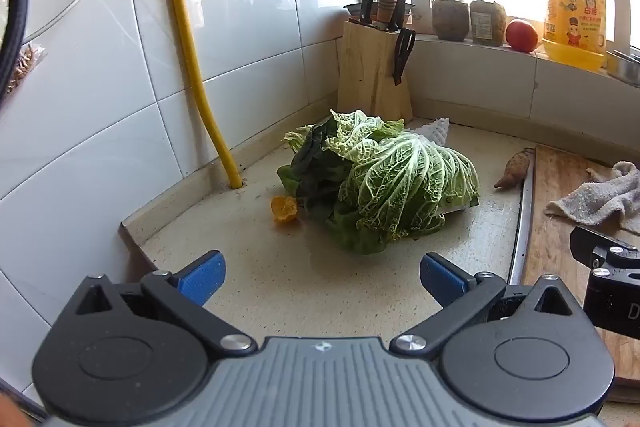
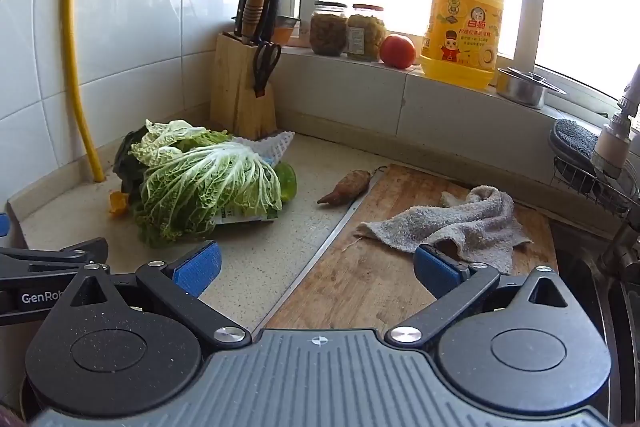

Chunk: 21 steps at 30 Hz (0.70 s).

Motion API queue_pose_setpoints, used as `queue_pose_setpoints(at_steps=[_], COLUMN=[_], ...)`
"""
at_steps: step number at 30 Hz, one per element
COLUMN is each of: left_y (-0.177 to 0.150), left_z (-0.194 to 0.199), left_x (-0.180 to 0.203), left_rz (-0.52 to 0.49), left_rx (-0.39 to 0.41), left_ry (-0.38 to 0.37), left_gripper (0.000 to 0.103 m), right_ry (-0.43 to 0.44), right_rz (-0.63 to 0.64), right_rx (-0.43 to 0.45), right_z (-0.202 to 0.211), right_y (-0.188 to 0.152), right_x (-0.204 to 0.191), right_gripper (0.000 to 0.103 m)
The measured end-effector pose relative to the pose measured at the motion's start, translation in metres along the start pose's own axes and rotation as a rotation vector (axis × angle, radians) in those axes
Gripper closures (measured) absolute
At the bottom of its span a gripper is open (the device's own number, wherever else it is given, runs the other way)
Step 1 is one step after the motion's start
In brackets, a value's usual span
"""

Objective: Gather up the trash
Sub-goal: 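Move both tools toward the napa cabbage pile on the counter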

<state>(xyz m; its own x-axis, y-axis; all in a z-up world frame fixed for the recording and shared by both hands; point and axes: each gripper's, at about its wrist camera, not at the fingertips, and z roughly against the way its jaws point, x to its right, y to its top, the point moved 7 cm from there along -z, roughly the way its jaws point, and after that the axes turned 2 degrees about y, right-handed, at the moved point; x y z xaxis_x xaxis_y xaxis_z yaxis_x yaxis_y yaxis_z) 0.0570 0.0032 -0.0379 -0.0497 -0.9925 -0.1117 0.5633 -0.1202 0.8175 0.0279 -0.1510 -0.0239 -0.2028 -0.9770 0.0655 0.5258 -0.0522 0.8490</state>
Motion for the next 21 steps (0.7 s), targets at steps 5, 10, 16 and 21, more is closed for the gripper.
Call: queue_pose_setpoints(at_steps=[5,10,16,21], left_y=[-0.003,-0.007,-0.008,-0.012], left_z=[0.006,0.008,0.006,0.006], left_x=[-0.001,-0.002,-0.007,-0.012], left_rz=[-0.006,-0.006,0.005,0.006], left_rx=[0.002,-0.006,-0.013,-0.023], left_ry=[0.001,0.008,0.015,0.019], left_gripper=[0.001,0.001,0.001,0.001], right_ry=[0.006,0.013,0.016,0.023], right_rz=[-0.006,-0.007,-0.016,-0.013], right_rx=[-0.001,0.011,0.026,0.021], right_z=[0.005,0.012,0.014,0.012], right_y=[0.0,0.002,0.0,0.0], right_x=[0.002,0.0,-0.003,-0.007], right_gripper=[0.0,0.0,0.0,0.0])
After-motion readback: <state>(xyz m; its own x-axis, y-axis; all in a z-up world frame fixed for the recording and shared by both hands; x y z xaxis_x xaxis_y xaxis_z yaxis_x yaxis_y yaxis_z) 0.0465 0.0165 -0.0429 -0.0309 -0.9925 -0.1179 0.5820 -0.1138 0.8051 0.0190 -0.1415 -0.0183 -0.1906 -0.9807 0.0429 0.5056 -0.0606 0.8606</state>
